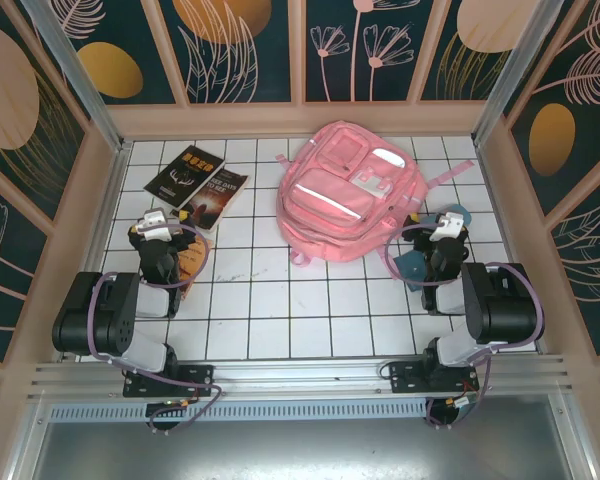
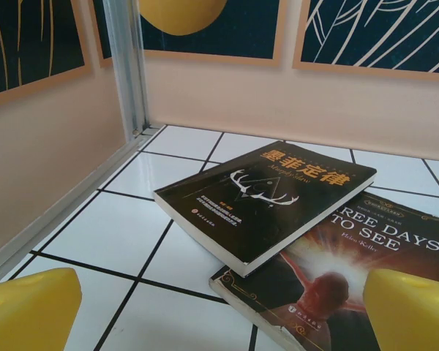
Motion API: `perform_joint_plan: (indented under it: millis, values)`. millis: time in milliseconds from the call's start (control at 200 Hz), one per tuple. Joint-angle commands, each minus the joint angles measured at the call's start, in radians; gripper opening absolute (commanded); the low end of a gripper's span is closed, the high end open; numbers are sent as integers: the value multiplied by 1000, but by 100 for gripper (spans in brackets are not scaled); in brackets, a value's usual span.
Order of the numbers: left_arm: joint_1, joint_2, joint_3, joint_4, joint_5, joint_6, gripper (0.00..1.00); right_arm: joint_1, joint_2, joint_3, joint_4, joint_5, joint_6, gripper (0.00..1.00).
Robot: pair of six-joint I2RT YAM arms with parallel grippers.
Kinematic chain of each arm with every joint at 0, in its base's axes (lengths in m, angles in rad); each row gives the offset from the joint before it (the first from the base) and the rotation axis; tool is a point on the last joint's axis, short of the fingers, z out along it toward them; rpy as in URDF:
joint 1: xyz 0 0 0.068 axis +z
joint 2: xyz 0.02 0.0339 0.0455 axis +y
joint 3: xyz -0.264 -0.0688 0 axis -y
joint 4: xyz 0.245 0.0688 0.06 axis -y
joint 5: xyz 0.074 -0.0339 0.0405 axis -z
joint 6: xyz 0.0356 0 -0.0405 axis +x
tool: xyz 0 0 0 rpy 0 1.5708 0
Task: Pack the student bag
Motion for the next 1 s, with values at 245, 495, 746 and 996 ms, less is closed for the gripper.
perform_joint_plan:
  millis: [245,495,746,996]
  values:
    - [3,5,-1,30,12,-10,99,-5,4,15,10,15,9,99]
    - [3,6,4,25,13,-10,99,-4,3,15,9,15,9,99]
    - [3,4,-2,31,13,-11,99,-10,4,18,2,-2,12,99]
    - [3,-155,63,-209,0,-14,99,3,-86,34,-93,-43,-26,99]
